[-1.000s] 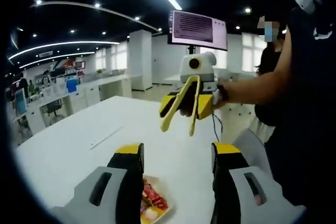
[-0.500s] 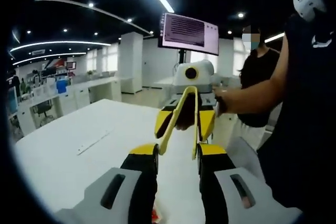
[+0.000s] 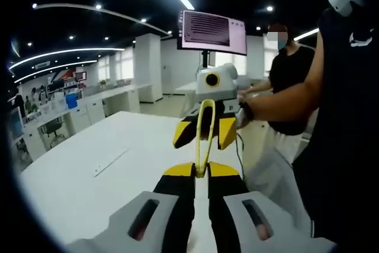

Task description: Place the target food into the container with the food tongs after gripping and lifting it, then release it inside without dropping or visibly crushing the food.

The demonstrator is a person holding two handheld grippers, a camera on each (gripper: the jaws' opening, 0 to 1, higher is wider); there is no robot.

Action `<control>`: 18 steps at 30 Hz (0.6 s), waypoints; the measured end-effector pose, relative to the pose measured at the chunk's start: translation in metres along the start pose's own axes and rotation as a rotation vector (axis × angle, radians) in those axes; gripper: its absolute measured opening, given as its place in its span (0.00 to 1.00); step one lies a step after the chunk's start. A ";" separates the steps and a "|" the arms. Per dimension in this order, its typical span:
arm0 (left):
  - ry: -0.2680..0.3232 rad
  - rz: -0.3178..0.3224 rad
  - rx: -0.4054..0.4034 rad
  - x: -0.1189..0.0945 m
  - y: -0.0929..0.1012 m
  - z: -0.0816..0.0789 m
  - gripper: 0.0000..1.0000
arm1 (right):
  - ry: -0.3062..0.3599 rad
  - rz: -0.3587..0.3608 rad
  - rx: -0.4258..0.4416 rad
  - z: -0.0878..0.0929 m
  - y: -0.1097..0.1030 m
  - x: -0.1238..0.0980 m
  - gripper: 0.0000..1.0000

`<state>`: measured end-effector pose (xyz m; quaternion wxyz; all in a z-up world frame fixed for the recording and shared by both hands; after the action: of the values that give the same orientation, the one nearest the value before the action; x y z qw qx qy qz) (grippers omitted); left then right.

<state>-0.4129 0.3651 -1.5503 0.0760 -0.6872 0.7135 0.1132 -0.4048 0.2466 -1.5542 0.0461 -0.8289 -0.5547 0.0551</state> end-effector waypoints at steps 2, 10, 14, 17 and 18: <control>-0.004 0.001 0.002 -0.003 0.000 -0.001 0.01 | -0.012 0.010 -0.008 0.001 0.003 -0.004 0.28; -0.007 0.013 -0.001 -0.006 -0.001 -0.001 0.00 | -0.027 0.075 -0.030 0.000 0.010 -0.026 0.22; -0.024 0.027 -0.009 -0.005 0.000 0.005 0.00 | -0.067 0.115 -0.067 0.008 0.010 -0.034 0.19; -0.029 0.030 -0.016 -0.006 0.002 0.008 0.00 | -0.066 0.126 -0.054 0.009 0.012 -0.041 0.22; -0.032 0.032 -0.018 -0.005 0.002 0.009 0.00 | -0.074 0.130 -0.058 0.011 0.012 -0.043 0.21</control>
<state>-0.4152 0.3729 -1.5574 0.0797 -0.6746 0.7220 0.1318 -0.4114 0.2028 -1.5648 -0.0019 -0.8616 -0.5023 0.0726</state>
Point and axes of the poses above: the point that each gripper's makers call its tool centre point, and the gripper's own axes: x roughly forward along the fingers, y roughly to its right, z roughly out of its underside, the point moved 5 cm from there along -x, roughly backward along the fingers, and after that the axes turned 15 degrees about z, right-handed, at the moved point
